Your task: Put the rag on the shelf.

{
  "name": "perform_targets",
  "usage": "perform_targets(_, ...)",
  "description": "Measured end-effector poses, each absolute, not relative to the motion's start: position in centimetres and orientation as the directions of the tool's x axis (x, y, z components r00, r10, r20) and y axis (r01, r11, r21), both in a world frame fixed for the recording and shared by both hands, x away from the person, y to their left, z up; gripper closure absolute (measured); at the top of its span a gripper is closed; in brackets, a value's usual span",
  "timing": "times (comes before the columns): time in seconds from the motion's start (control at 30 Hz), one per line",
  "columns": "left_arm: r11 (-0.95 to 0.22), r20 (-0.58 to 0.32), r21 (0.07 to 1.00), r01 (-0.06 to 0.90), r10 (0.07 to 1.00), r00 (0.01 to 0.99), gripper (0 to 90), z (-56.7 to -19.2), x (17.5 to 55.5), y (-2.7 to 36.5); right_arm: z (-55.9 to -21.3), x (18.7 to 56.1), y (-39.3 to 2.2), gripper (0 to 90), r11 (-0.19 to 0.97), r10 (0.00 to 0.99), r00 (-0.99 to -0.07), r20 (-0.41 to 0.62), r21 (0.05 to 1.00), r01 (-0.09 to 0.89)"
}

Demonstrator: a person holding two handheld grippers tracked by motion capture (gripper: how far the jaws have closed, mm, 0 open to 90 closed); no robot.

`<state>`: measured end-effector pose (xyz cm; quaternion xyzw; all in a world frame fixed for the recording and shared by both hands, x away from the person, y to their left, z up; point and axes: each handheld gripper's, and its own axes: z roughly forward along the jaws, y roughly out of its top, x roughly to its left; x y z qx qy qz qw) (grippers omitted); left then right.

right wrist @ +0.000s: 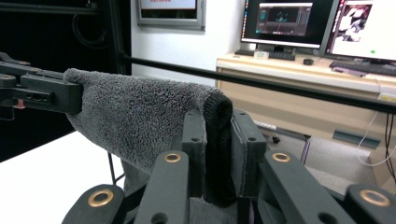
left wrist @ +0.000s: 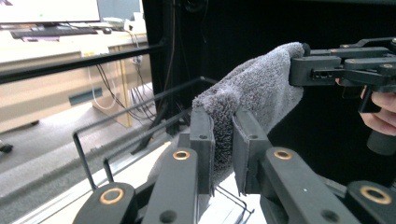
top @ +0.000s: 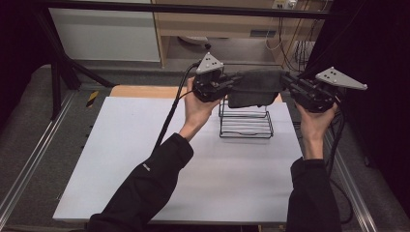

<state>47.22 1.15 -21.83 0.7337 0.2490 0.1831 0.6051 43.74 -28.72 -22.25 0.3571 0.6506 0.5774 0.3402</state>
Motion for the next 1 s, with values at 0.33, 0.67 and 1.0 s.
perform_targets(0.33, -0.141, -0.092, 0.966, 0.215, 0.591, 0.801, 70.2, -20.3, 46.4, 2.5, -23.1, 43.4, -29.0, 77.8, 0.086, 0.844, -0.535, -0.025, 0.992, 0.089)
perform_targets(0.67, -0.116, -0.205, 0.937, 0.330, 0.585, 0.785, 85.0, -19.5, 47.6, 1.8, -24.0, 42.8, -29.1, 76.4, 0.085, 0.836, -0.549, -0.023, 0.992, 0.088)
perform_targets(1.0, -0.199, -0.162, 0.921, 0.334, 0.584, 0.795, 89.4, -21.0, 46.8, 0.9, -24.5, 42.2, -29.4, 69.0, 0.078, 0.823, -0.568, 0.002, 0.990, 0.117)
